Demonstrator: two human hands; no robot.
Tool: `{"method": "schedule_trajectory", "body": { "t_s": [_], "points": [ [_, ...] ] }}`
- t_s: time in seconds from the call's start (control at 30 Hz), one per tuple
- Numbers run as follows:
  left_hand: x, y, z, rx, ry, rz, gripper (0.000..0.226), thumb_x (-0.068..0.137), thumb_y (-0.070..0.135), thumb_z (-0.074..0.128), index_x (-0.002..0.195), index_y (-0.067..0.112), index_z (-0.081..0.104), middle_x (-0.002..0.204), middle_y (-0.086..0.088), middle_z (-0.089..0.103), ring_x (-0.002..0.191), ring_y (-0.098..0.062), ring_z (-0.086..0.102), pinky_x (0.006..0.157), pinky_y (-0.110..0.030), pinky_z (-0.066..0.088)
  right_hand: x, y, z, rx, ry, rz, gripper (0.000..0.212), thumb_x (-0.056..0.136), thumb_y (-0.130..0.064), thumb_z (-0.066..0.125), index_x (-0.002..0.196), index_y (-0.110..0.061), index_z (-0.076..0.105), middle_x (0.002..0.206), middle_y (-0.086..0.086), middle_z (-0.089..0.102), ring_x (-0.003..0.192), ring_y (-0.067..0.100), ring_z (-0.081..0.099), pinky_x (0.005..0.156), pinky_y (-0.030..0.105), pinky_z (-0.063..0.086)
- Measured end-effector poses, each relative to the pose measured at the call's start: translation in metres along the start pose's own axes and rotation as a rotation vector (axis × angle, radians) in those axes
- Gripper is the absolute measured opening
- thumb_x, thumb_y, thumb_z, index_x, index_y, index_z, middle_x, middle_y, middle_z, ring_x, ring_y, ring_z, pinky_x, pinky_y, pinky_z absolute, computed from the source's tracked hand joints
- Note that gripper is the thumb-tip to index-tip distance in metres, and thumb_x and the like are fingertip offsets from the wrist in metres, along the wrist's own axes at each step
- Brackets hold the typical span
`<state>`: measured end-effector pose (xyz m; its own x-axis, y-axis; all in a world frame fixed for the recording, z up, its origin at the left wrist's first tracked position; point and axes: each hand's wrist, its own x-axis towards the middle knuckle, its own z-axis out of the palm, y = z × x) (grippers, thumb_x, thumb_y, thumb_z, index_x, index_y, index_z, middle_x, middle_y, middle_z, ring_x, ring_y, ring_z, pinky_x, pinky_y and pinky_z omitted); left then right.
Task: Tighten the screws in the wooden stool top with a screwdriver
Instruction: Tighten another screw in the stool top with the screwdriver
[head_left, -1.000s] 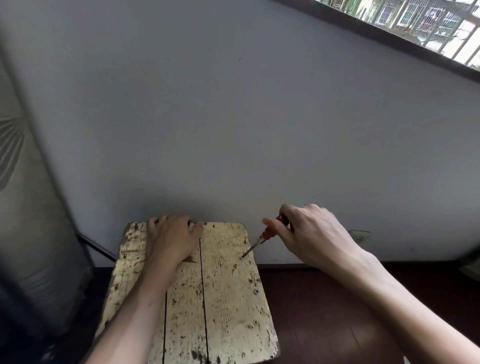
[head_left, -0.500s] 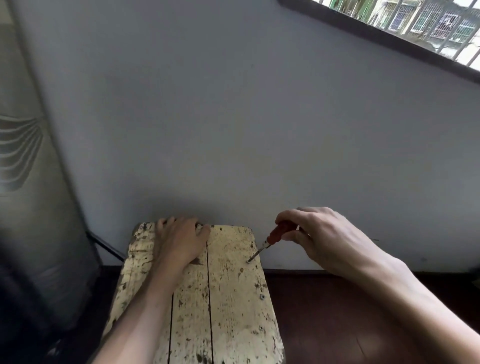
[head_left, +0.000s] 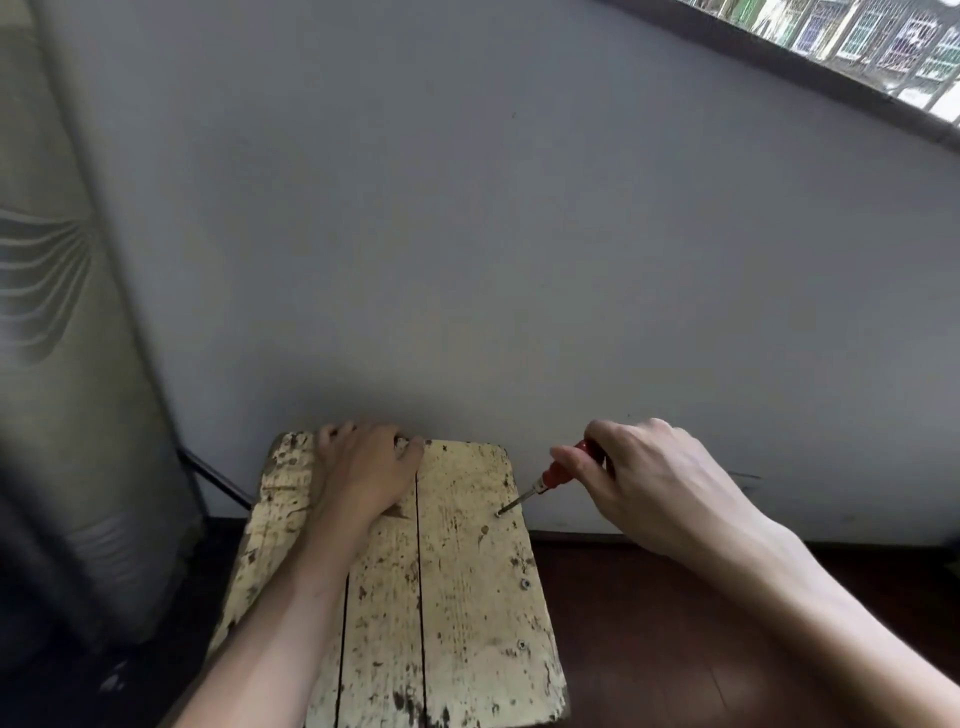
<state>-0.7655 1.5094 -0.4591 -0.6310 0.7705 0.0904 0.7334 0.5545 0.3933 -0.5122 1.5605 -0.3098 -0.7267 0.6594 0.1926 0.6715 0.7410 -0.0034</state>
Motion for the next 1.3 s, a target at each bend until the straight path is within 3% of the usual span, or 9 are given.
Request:
{"method": "schedule_trajectory", "body": {
  "t_s": [0.07,0.13,0.23,0.4,0.57,0.77,0.97,1.17,1.3],
  "points": [
    [0.0,-0.001,0.001,-0.003,0.007,0.005,0.043,0.1,0.056,0.04,0.106,0.029,0.072,0.119,0.0,0.07,0.119,-0.024,0.054,0.102,-0.04,0.024,-0.001,0.004,-0.001,0.12,-0.017,-0.047,0.031,0.102,-0.054,0.05,0.107,-0.032,0.071,0.076,-0.024,0.07,0.087,0.012,0.067,0.075,0.034,0.053],
    [-0.001,-0.001,0.002,-0.003,0.012,0.007,0.043,0.1,0.057,0.04,0.106,0.029,0.072,0.119,0.001,0.07,0.119,-0.023,0.055,0.101,-0.041,0.025,-0.002,0.006,-0.004,0.174,-0.042,-0.102,0.026,0.104,-0.044,0.055,0.125,-0.033,0.062,0.096,-0.034,0.071,0.104,0.006,0.066,0.086,0.032,0.054],
    [0.0,-0.001,0.002,0.023,0.006,-0.002,0.046,0.099,0.059,0.038,0.106,0.029,0.072,0.118,0.003,0.071,0.117,-0.022,0.055,0.101,-0.04,0.025,-0.003,0.009,-0.008,0.176,-0.083,-0.134,0.022,0.101,-0.037,0.061,0.124,-0.035,0.062,0.094,-0.041,0.059,0.101,0.001,0.062,0.08,0.015,0.048],
    [0.001,-0.001,0.001,0.019,0.013,0.003,0.046,0.099,0.058,0.038,0.11,0.03,0.073,0.121,0.004,0.069,0.12,-0.021,0.054,0.1,-0.04,0.023,-0.001,0.005,-0.013,0.056,-0.106,-0.2,0.027,0.101,-0.048,0.055,0.12,-0.032,0.065,0.107,-0.016,0.065,0.096,0.011,0.064,0.079,0.029,0.052],
    [0.0,0.0,0.001,0.017,0.017,0.012,0.044,0.1,0.056,0.038,0.109,0.029,0.072,0.122,0.002,0.069,0.12,-0.023,0.054,0.101,-0.041,0.026,0.0,-0.001,-0.01,0.026,-0.07,-0.218,0.03,0.101,-0.052,0.053,0.107,-0.025,0.064,0.1,-0.013,0.071,0.087,0.016,0.067,0.072,0.033,0.052],
    [-0.002,0.001,-0.001,0.025,0.01,0.021,0.044,0.101,0.054,0.037,0.109,0.028,0.071,0.121,0.001,0.069,0.12,-0.023,0.053,0.102,-0.04,0.025,0.004,-0.006,0.009,-0.034,-0.007,-0.049,0.04,0.102,-0.06,0.044,0.086,-0.025,0.055,0.09,-0.02,0.076,0.077,0.025,0.069,0.067,0.036,0.05],
    [-0.002,0.001,-0.001,0.027,-0.002,0.008,0.045,0.101,0.056,0.038,0.109,0.029,0.072,0.121,0.002,0.069,0.12,-0.021,0.054,0.102,-0.04,0.024,0.004,-0.002,0.0,0.019,-0.097,-0.048,0.035,0.1,-0.062,0.046,0.095,-0.028,0.056,0.098,-0.013,0.067,0.088,0.019,0.064,0.074,0.039,0.053],
    [-0.001,0.0,-0.001,0.032,-0.006,0.007,0.044,0.1,0.056,0.037,0.11,0.031,0.072,0.12,0.005,0.069,0.118,-0.02,0.054,0.1,-0.039,0.026,0.004,0.002,-0.015,0.03,-0.197,-0.117,0.027,0.097,-0.048,0.063,0.121,-0.036,0.06,0.109,-0.018,0.063,0.102,0.01,0.061,0.084,0.03,0.051],
    [-0.001,0.0,-0.002,0.035,-0.023,0.013,0.045,0.1,0.058,0.035,0.118,0.034,0.069,0.124,0.006,0.069,0.122,-0.02,0.053,0.105,-0.04,0.026,0.004,-0.001,-0.018,-0.025,-0.161,-0.19,0.025,0.099,-0.046,0.061,0.121,-0.034,0.062,0.114,-0.02,0.069,0.102,0.007,0.064,0.076,0.021,0.047]
  ]
}}
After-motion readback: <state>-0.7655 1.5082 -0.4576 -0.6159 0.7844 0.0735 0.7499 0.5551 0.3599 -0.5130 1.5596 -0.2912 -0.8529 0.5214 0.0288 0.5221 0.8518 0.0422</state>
